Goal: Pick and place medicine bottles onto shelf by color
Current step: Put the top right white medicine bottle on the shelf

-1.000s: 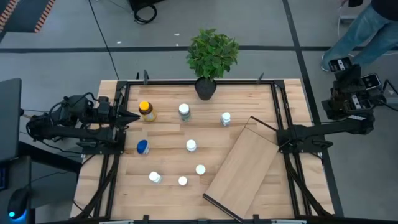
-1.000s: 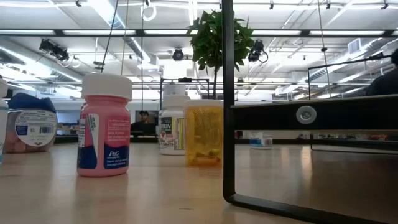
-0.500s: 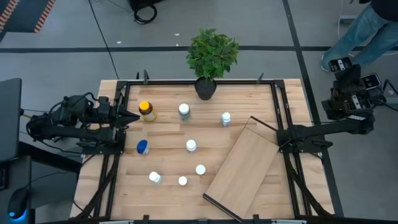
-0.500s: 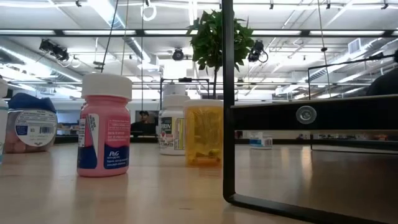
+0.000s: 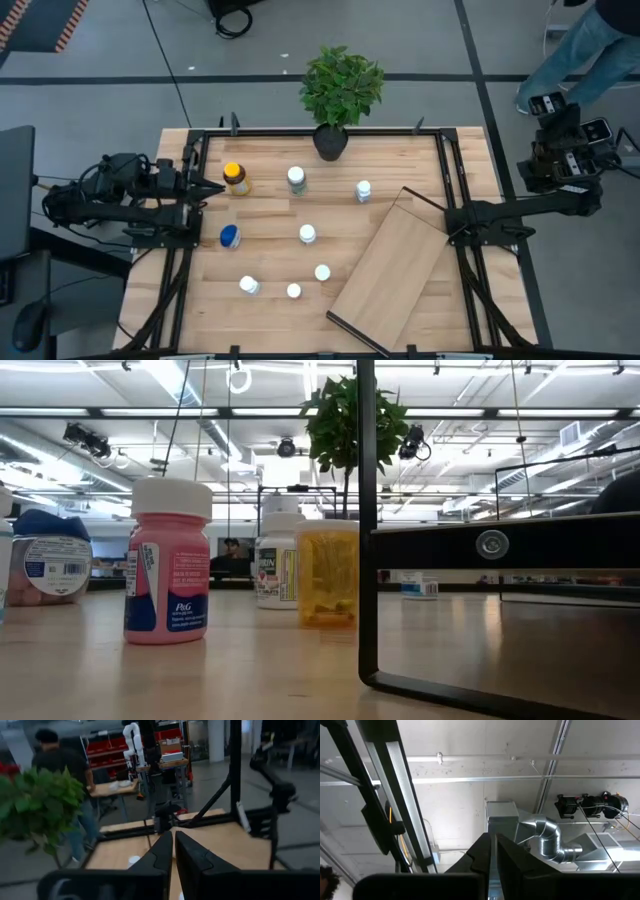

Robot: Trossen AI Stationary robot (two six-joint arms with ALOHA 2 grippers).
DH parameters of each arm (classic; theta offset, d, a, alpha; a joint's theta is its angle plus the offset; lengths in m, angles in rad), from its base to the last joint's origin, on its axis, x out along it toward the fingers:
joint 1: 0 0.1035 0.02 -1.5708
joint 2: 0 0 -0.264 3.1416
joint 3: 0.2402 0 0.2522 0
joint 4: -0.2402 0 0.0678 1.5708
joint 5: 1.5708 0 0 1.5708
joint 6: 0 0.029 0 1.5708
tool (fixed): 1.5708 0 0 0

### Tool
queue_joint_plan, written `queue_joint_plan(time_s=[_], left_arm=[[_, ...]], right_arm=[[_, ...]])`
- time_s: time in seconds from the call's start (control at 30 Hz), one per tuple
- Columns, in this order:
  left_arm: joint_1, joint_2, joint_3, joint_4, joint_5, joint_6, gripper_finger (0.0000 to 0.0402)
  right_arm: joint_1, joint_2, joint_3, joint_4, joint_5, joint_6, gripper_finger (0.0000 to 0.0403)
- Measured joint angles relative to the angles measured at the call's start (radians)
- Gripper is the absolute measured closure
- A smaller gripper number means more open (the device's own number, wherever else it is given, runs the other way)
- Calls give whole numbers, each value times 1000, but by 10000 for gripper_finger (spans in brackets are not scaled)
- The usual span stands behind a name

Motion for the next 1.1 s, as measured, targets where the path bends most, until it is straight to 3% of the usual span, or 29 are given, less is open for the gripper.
queue_joint_plan(time_s=[0.13,0.37,0.77,0.9,1.1], left_arm=[[0,0,0,0,0,92,373],[0,0,0,1,0,84,366],[0,1,0,301,-37,-155,373],[0,26,0,433,-124,-239,370],[0,108,0,563,-144,-341,374]], right_arm=[[0,0,0,0,0,0,367],[0,0,0,0,0,0,367],[0,0,2,1,5,-27,367],[0,-2,47,-68,87,-29,367],[0,122,155,-515,435,5,367]])
